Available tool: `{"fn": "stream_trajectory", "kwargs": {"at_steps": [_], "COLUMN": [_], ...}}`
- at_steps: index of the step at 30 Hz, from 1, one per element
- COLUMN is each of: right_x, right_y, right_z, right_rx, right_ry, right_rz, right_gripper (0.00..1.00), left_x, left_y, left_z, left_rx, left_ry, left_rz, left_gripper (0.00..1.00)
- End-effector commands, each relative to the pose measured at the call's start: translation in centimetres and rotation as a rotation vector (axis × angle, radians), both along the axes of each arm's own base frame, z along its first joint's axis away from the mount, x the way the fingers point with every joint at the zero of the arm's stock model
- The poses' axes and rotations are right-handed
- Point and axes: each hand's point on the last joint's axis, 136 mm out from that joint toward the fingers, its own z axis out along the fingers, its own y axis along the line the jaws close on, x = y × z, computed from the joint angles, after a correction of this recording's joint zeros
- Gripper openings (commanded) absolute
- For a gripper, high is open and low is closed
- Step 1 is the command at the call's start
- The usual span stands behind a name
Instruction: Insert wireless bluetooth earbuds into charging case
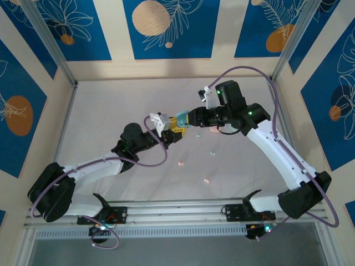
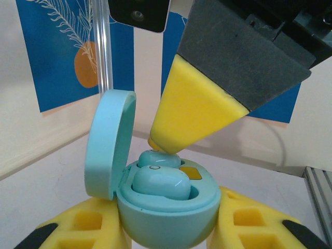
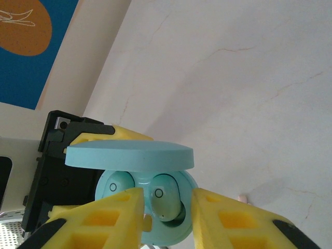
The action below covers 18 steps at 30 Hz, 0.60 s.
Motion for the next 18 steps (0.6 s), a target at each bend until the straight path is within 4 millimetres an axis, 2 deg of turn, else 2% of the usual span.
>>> {"fn": "stream_trajectory", "kwargs": {"at_steps": [1,9,14,18], "right_x": [-0.8,-0.8,-1.0,-1.3], "right_y": [0.4,0.1,-1.0,-1.8], "right_z": [0.8,1.0,3.1,5.3], "right_rx": [0.017,0.019,0.091,0.195], "right_ry": [-0.001,-0.004,-0.051,-0.076], "right_rz": [0.039,0.026,-0.013,-0.027], "right_gripper": [0.3,0.31,0.39,0.43], "left_x": [-0.9,-1.0,-1.0,-1.3], "left_y": [-0.3,-0.2,0.1,0.3], "left_z": [4.1,4.2,4.0,3.9], "left_rx": [-0.08,-0.081,-0.073,-0.06], "left_ry": [-0.093,-0.097,-0.106,-0.111], "left_rz": [-0.035,-0.032,-0.021,-0.019], "left_gripper": [0.3,0.3,0.3,0.3]}}
